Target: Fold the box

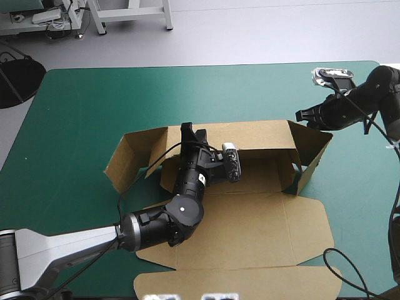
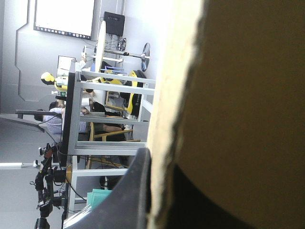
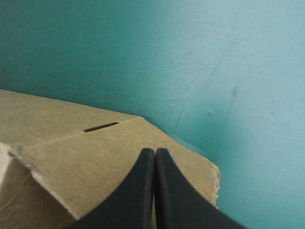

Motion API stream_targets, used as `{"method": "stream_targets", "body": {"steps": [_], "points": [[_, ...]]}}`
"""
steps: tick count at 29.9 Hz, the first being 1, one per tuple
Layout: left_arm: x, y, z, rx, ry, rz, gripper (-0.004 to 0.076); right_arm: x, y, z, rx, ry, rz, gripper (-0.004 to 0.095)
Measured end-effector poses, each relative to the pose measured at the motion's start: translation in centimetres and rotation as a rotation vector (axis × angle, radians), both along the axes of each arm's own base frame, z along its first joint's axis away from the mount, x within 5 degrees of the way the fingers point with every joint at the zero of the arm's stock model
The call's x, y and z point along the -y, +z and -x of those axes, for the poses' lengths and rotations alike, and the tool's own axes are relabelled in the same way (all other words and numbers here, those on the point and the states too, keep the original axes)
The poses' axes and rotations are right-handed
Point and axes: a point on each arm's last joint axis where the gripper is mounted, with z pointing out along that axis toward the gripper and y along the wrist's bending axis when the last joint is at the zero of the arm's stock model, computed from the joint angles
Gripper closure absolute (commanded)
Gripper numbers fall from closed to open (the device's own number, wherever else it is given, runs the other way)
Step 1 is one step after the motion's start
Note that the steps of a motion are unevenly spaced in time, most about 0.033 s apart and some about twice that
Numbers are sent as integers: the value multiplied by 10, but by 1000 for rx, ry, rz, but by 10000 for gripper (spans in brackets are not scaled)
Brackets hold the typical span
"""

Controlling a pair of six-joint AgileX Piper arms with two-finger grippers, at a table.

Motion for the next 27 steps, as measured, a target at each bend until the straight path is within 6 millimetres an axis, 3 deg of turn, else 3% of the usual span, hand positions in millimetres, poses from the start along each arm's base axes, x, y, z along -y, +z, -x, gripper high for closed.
{"method": "stream_targets", "body": {"steps": [9, 17, 27], "points": [[-1, 0, 0, -9, 19, 25, 733, -4, -20, 29, -60, 59, -6, 926], [-2, -2, 0, -30, 39, 35, 733, -7, -22, 56, 40, 91, 2, 926], [-3, -2, 0, -35, 42, 40, 733, -18, -67, 79, 217, 101, -105, 926]]}}
